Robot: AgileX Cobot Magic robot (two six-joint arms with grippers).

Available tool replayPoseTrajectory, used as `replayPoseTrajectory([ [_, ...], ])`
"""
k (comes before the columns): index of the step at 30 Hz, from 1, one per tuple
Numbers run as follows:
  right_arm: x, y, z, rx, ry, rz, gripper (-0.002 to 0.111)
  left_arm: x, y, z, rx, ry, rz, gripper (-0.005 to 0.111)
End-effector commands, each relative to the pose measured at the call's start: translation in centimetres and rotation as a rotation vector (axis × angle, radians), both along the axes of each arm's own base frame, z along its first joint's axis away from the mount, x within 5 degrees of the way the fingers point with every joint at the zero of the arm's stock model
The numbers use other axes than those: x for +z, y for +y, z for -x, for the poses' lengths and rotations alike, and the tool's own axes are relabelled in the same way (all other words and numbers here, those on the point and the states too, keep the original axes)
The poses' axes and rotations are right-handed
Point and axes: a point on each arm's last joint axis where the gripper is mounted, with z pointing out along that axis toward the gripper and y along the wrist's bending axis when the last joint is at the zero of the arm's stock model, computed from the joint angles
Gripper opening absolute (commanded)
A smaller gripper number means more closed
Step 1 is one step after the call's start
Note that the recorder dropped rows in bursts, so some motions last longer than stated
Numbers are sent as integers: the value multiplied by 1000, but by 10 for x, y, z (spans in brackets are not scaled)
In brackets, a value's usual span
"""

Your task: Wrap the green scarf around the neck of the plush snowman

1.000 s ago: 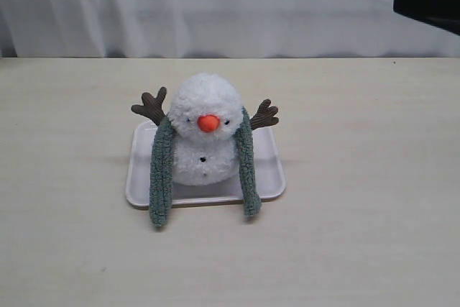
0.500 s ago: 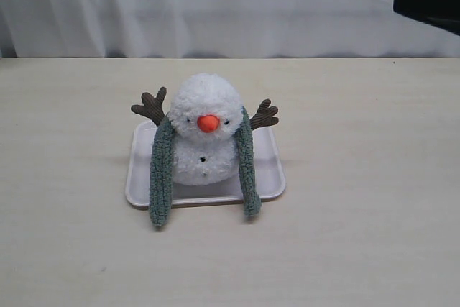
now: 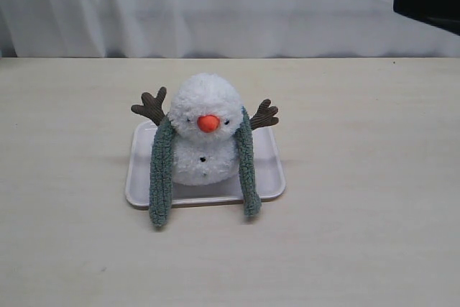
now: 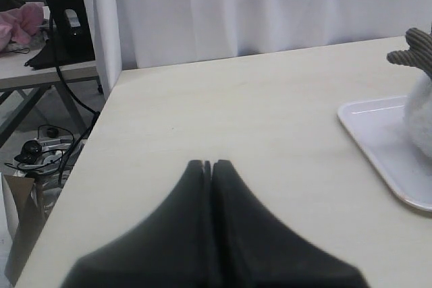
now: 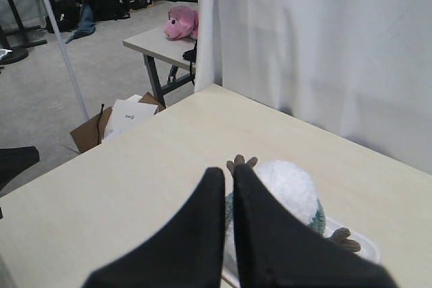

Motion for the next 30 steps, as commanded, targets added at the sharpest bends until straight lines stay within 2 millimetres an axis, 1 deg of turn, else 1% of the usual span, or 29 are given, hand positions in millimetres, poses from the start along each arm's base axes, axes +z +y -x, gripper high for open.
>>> replayPoseTrajectory([
  [1,-1,-4,2,-19,-41,28,4,0,0,0,2,-7,-2,0],
  [4,-6,-13,8,-73,-112,47,4,0,0,0,2,-7,-2,0],
  [9,-20,-27,19,-168,-237,-8,4,0,0,0,2,-7,-2,0],
  [10,-25,-30,23,-185,-258,-22,4,0,0,0,2,-7,-2,0],
  [14,-35,-42,36,-241,-376,-14,4,0,0,0,2,-7,-2,0],
  [26,-46,-71,77,-375,-639,-216,4,0,0,0,2,-7,-7,0],
  [30,-54,-78,86,-461,-687,-225,4,0,0,0,2,-7,-4,0],
])
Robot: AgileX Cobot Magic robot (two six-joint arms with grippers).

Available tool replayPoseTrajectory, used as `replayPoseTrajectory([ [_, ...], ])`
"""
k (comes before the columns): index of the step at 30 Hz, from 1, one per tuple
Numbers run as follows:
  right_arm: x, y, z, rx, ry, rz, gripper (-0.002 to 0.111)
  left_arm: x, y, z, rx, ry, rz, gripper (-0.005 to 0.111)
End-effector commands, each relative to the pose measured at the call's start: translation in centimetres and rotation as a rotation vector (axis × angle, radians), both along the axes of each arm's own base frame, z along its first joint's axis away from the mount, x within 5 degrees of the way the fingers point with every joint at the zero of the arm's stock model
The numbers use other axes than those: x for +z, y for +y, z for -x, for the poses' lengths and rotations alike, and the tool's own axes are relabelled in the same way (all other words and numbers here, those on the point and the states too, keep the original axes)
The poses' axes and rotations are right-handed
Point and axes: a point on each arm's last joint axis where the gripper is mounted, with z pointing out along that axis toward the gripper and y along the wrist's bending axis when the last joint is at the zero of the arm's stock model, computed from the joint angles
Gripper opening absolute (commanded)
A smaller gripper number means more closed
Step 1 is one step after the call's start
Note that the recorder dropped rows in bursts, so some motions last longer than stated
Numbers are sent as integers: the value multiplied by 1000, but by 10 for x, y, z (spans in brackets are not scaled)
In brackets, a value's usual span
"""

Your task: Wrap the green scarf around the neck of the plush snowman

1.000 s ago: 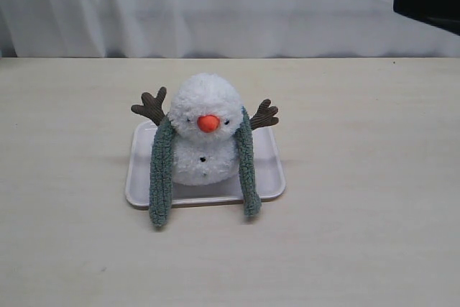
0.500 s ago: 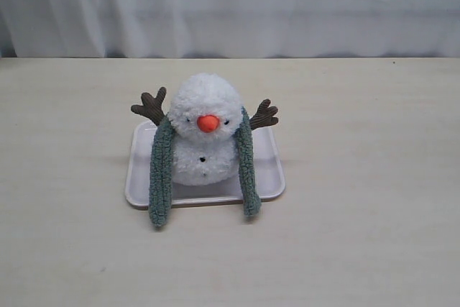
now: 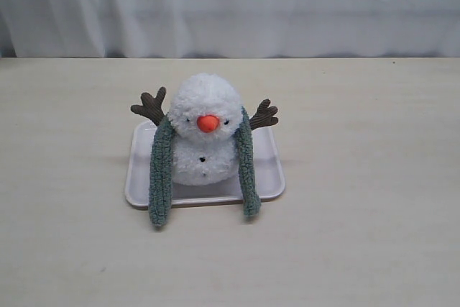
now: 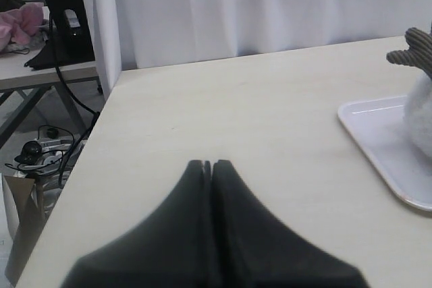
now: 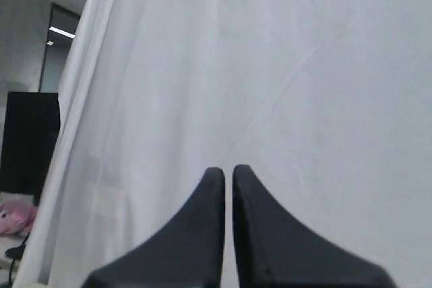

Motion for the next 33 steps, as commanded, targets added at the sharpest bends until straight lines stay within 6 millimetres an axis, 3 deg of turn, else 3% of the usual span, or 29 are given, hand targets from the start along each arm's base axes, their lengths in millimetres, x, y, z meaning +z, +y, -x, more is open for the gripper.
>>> replayPoseTrajectory([
  [1,-10,-9,14,-119,-66,-57,4,0,0,0,2,-7,-2,0],
  [4,-22,-14,25,-207,-93,-77,4,0,0,0,2,-7,-2,0],
  [9,-42,-14,14,-288,-21,-85,4,0,0,0,2,-7,-2,0],
  [15,-90,-13,-7,-325,114,-20,4,0,0,0,2,-7,-2,0],
  [25,-142,-11,-20,-330,258,34,4,0,0,0,1,-7,1,0],
  [33,-156,-12,-21,-335,388,43,4,0,0,0,1,-7,1,0],
])
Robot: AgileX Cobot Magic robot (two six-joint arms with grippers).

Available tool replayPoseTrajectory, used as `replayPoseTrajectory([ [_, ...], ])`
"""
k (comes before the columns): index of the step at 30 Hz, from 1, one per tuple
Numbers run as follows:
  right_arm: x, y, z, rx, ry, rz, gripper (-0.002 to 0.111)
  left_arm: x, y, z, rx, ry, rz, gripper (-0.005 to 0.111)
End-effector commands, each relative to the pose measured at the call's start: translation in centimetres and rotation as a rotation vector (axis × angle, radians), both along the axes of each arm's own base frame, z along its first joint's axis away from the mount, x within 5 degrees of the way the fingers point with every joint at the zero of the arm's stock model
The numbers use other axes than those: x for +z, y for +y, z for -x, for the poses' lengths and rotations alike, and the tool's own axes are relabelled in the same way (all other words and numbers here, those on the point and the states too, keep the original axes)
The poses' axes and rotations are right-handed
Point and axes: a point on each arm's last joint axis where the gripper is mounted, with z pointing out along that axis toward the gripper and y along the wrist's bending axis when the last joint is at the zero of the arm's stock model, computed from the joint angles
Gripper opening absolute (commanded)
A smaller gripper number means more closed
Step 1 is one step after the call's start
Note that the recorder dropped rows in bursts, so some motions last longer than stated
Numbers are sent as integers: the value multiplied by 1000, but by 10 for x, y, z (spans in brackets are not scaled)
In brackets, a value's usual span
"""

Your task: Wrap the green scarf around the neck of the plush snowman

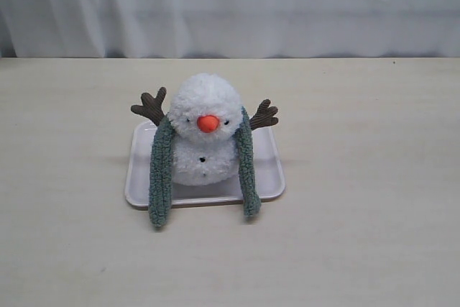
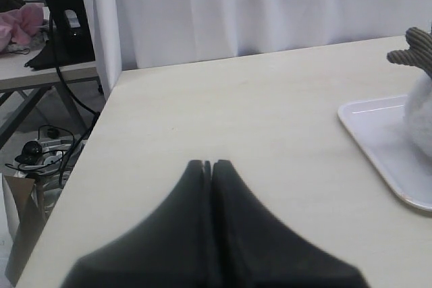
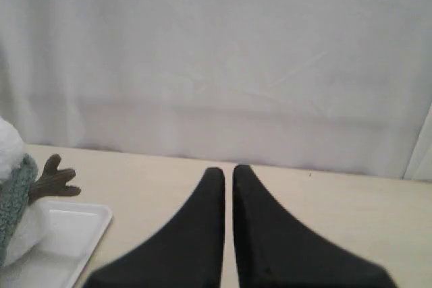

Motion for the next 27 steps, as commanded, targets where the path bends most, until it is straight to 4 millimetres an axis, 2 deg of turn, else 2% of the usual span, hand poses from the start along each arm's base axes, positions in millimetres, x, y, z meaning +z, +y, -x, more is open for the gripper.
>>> replayPoseTrajectory([
  [1,-8,-1,0,-13,79,-2,4,0,0,0,1,-7,1,0],
  [10,-30,-4,3,-50,317,-27,4,0,0,0,1,-7,1,0],
  [27,-30,-4,3,-48,317,-8,4,0,0,0,2,-7,-2,0],
])
